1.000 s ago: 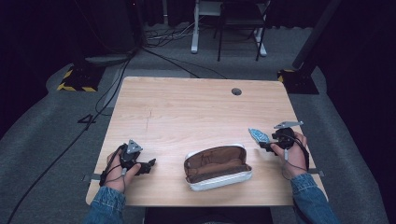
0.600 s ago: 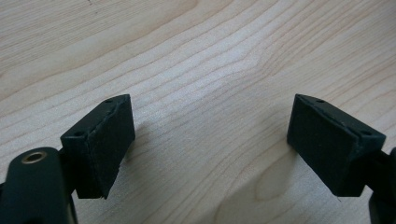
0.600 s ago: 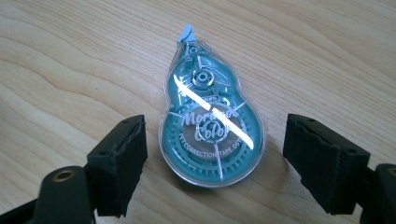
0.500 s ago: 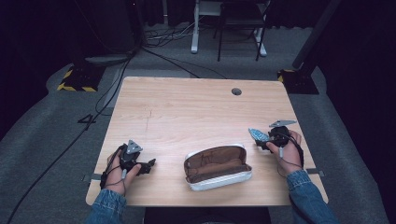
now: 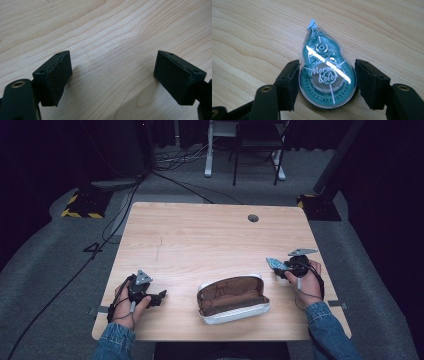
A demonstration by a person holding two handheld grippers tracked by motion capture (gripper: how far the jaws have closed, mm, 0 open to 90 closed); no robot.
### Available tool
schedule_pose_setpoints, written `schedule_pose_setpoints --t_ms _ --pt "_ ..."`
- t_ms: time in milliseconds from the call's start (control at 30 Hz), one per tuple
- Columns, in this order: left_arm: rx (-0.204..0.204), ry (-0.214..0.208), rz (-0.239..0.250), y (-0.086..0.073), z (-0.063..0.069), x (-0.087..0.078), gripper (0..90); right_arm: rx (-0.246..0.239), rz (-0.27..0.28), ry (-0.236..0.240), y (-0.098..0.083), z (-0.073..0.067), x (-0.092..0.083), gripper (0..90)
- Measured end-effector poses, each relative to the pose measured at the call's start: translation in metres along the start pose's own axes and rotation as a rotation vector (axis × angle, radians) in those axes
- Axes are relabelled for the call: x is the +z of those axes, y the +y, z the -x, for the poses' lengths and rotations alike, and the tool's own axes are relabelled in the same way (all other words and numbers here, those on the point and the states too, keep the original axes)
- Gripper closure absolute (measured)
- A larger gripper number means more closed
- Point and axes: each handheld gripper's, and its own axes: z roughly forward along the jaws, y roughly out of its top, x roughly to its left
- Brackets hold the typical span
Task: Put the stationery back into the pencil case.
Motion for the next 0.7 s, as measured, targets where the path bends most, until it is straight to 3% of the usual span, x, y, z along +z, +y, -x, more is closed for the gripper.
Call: schedule_pose_setpoints --t_ms 400,700 --pt "-0.001 0.0 -0.001 0.0 0.0 -0.0001 15.2 0.025 -0.015 -0.01 0.0011 -0.0016 -0.0016 39.4" --pt "0.0 0.001 -0.001 0.0 0.0 -0.0001 15.1 0.065 -0.02 0.023 0.003 -0.0014 -0.01 39.5"
